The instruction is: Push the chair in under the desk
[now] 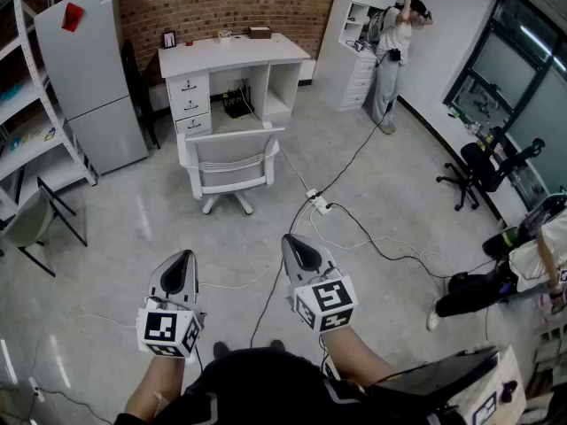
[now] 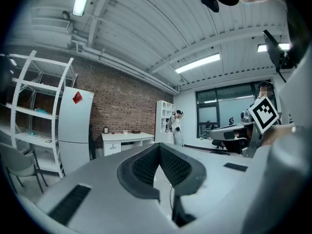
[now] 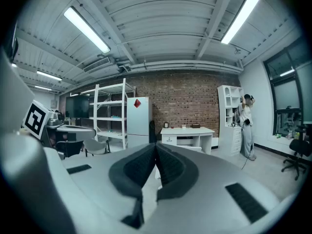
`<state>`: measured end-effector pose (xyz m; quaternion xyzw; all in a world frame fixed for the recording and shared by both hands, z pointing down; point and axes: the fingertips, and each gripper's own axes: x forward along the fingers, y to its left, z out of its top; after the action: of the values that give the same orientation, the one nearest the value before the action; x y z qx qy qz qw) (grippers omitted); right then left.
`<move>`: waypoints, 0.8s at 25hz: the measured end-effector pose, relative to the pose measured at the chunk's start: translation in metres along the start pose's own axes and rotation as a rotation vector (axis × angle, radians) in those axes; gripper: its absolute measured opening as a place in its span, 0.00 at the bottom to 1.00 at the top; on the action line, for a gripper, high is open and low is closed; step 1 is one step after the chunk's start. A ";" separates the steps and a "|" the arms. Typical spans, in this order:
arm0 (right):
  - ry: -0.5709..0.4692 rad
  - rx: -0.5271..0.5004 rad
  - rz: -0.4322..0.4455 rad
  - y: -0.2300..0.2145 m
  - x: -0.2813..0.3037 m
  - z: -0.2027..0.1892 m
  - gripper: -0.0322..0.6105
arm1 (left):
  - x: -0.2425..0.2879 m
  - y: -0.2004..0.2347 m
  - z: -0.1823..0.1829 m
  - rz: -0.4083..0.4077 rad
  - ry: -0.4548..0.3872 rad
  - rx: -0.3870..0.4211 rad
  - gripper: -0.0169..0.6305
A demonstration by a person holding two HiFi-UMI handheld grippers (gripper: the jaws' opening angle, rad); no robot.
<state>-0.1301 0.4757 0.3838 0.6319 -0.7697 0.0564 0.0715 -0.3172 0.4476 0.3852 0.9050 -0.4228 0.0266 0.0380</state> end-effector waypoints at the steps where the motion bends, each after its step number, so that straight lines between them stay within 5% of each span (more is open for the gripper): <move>1: 0.000 -0.001 0.002 0.000 -0.003 0.001 0.06 | -0.001 -0.002 -0.001 0.004 0.006 0.000 0.04; 20: -0.044 0.038 -0.026 0.009 -0.017 0.003 0.06 | -0.021 -0.027 0.010 -0.096 -0.055 0.054 0.04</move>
<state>-0.1355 0.4935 0.3775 0.6443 -0.7615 0.0559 0.0433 -0.3100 0.4802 0.3722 0.9254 -0.3789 0.0113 0.0033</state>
